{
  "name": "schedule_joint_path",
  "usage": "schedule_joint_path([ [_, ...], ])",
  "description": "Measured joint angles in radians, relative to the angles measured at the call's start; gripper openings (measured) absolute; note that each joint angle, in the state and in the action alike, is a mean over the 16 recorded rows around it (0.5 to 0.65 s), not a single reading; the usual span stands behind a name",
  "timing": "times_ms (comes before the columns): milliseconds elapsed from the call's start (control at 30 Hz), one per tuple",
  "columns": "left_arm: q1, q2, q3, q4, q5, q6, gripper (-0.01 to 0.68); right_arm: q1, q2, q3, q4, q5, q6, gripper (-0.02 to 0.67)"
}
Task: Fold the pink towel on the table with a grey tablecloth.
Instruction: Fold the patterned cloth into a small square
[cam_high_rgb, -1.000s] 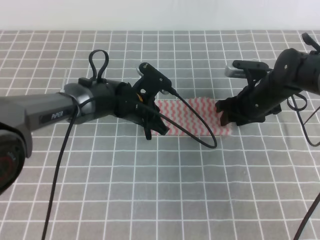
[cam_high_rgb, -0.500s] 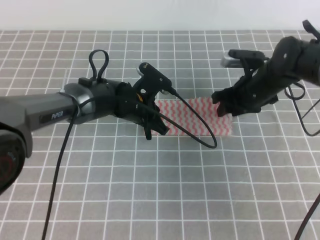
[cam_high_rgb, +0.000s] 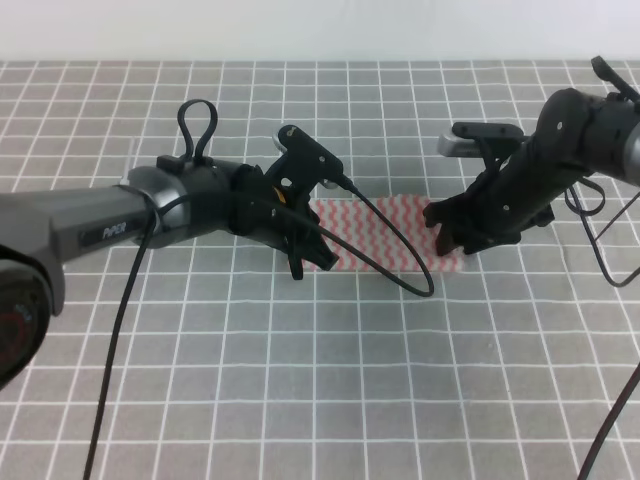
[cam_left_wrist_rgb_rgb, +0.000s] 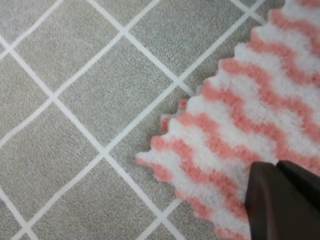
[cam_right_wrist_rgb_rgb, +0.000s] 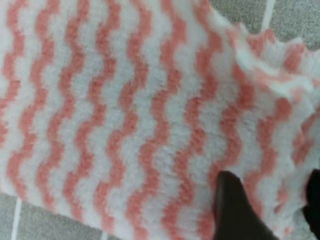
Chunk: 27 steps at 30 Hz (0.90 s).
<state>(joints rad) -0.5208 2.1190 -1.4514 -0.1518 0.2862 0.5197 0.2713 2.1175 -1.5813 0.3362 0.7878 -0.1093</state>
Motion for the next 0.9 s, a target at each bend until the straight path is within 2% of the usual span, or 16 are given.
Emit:
schedule_joint_path([
  [300, 0.000, 0.000, 0.000, 0.000, 0.001, 0.000, -0.002, 0.000, 0.002, -0.032, 0.013, -0.002, -0.003, 0.094],
  [500, 0.000, 0.000, 0.000, 0.001, 0.002, 0.000, -0.002, 0.000, 0.000, -0.083, 0.075, 0.020, -0.052, 0.006],
  [700, 0.000, 0.000, 0.000, 0.004, 0.010, 0.000, -0.002, 0.000, -0.001, -0.129, 0.140, 0.051, -0.119, -0.013],
  [900, 0.002, 0.000, 0.000, 0.006, 0.022, 0.000, -0.002, -0.001, -0.002, -0.145, 0.136, 0.085, -0.172, -0.004],
])
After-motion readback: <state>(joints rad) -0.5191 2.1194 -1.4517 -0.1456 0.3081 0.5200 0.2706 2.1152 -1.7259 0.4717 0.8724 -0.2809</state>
